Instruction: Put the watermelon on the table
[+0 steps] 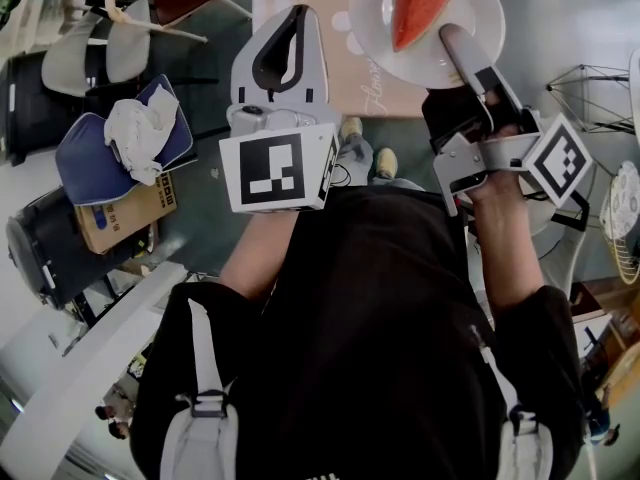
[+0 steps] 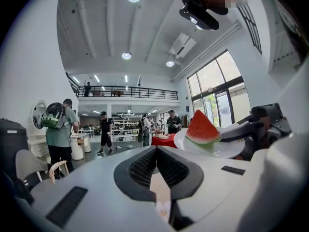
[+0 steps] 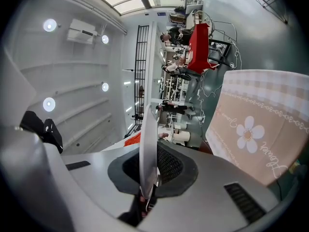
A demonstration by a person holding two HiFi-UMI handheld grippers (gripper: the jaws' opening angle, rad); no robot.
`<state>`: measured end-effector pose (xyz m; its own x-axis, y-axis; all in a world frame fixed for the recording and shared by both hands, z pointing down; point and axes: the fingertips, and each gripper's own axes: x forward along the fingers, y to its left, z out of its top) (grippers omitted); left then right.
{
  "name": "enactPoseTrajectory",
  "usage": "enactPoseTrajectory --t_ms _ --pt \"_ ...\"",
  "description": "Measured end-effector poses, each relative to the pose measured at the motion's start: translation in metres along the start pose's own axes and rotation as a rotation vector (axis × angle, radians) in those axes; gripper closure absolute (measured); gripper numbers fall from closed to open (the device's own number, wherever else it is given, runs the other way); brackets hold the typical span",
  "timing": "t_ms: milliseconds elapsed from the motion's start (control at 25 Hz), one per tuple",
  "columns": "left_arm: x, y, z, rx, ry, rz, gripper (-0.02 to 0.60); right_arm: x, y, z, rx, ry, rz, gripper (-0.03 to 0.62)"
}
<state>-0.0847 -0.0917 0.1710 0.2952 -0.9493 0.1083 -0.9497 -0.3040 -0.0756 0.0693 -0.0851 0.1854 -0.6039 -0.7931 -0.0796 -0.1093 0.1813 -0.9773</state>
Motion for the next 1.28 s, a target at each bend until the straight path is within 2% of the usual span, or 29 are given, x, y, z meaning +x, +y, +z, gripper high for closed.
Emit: enactPoseTrajectory --t_ms 560,680,1280 --pt "0.056 0.049 -0.007 -0.034 -0.001 -0.045 0.572 0.065 -0.01 0.011 -0.021 -0.031 -0.038 0.576" --pt "0.066 0.055 -0.004 -0.065 -0.014 -0.055 0.572 0.075 -0.011 0.013 -0.022 -0.041 -0.045 0.576" --pt "0.083 0.055 -0.016 -0.071 -0.024 -0.111 0.572 0.079 -0.02 0.017 -0.037 -0.092 -0.049 0.576"
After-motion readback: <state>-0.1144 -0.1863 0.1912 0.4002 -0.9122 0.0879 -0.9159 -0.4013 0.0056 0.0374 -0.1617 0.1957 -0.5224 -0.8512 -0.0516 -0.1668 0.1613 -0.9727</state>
